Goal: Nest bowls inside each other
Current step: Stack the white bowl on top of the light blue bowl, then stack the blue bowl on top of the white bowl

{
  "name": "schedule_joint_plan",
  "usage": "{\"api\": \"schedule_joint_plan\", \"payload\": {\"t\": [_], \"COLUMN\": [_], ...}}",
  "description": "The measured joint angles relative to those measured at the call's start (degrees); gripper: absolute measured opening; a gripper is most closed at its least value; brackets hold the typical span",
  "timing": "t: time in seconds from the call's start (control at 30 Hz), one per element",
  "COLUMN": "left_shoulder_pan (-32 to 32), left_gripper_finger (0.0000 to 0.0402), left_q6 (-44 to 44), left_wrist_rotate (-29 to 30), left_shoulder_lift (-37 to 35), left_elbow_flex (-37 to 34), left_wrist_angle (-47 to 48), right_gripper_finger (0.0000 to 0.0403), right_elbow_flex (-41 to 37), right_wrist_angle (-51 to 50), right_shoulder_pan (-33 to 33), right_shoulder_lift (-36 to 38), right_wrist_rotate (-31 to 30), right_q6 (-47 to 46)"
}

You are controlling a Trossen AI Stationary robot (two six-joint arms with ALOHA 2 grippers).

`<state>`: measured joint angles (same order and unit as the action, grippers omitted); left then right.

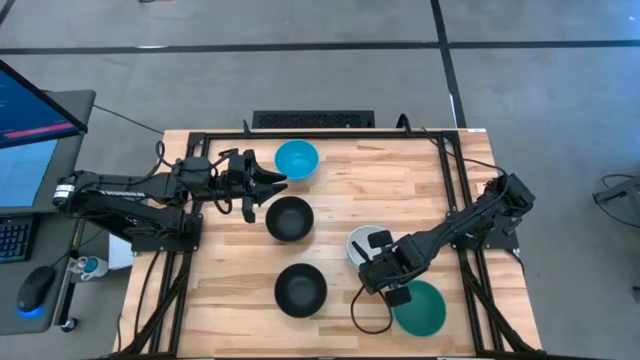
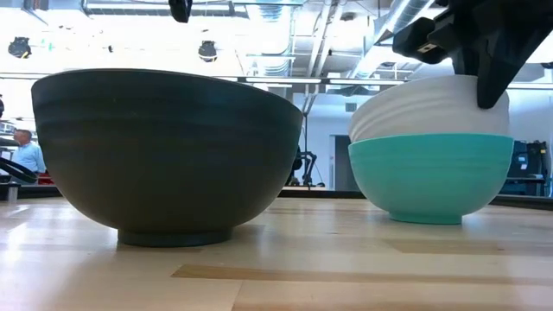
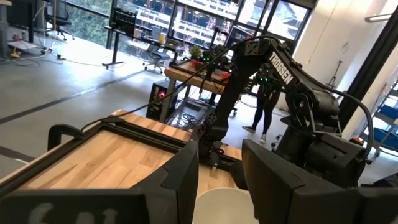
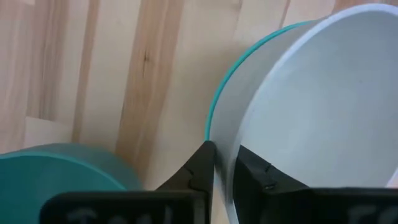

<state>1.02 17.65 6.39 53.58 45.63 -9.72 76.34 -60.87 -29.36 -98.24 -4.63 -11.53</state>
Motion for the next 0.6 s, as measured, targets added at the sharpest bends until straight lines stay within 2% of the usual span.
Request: {"api": "schedule_joint_plan", "payload": {"t": [0.1, 0.27, 0.37, 0.5, 0.6], "left_shoulder_pan": [0.00, -0.01, -0.02, -0.02, -0.05], "left_gripper_finger": [0.0115, 0.0115, 0.0115, 0.0115, 0.0115], "left_q6": [0.07, 0.24, 0.29, 3.20, 4.09], "left_wrist_rotate": [-0.62, -9.13, -14.95, -18.12, -20.17], "left_shoulder_lift": [0.00, 0.00, 0.00, 0.00, 0.02], "left_elbow_flex": [0.00, -0.01, -0.02, -0.04, -0.09], "left_wrist_angle": [0.19, 3.11, 7.68, 18.20, 20.84], "right_gripper_finger": [0.0065, 0.0066, 0.0067, 0.0067, 0.0067], "right_elbow_flex": [0.00, 0.00, 0.00, 0.43, 2.48], "right_wrist_angle": [0.03, 0.40, 1.68, 3.22, 3.09], "right_shoulder_pan": [0.00, 0.29, 0.66, 0.98, 1.27], "right_shoulder_lift": [0.00, 0.00, 0.00, -0.06, -0.07], "right_wrist_rotate": [0.34, 2.76, 3.50, 3.69, 3.69], "right_q6": [-0.02, -0.18, -0.64, -1.31, -1.56]}}
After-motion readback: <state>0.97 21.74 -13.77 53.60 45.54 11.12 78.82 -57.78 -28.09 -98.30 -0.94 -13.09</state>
